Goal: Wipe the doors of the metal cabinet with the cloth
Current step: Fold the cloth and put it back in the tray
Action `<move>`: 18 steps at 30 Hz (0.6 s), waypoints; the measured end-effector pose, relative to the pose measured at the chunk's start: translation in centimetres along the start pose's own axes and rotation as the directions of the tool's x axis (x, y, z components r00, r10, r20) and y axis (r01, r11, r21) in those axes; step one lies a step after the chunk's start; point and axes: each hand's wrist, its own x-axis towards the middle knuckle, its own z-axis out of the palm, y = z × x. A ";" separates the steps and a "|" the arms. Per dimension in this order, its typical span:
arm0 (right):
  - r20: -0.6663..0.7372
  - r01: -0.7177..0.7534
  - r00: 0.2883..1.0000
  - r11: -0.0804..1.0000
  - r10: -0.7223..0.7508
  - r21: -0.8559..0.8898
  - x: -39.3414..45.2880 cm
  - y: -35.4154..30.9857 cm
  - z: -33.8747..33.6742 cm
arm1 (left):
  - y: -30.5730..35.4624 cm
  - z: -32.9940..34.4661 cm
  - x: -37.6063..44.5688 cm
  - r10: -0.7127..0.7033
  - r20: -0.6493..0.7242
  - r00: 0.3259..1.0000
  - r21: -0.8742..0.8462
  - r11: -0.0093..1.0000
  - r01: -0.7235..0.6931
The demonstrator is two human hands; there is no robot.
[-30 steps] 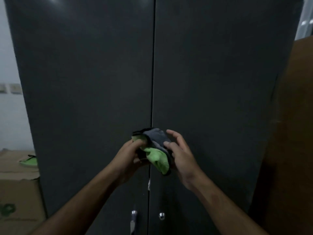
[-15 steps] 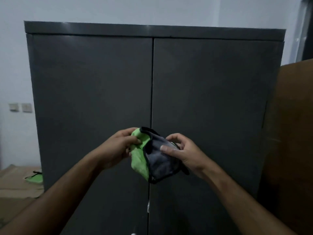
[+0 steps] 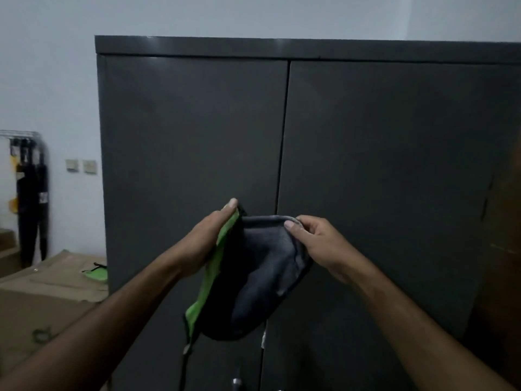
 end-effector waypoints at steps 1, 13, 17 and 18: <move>-0.013 0.002 1.000 0.999 -0.001 0.037 0.3 0.1 0.9 | 0.1 -0.7 -0.6 0.036 0.053 0.998 0.061 0.997 -0.040; 0.172 -0.382 0.924 0.861 0.343 0.335 0.0 0.1 12.4 | -4.0 -14.6 -4.9 -0.244 -0.248 0.937 -0.068 0.970 0.235; 0.195 -0.559 0.829 0.777 0.523 0.290 -1.0 2.8 21.1 | -7.5 -20.5 -7.2 -0.580 -0.126 0.805 0.049 0.807 0.589; 0.172 -0.562 0.826 0.766 0.536 0.313 -0.4 2.6 22.6 | -7.8 -22.3 -7.5 -0.587 -0.127 0.800 0.018 0.805 0.593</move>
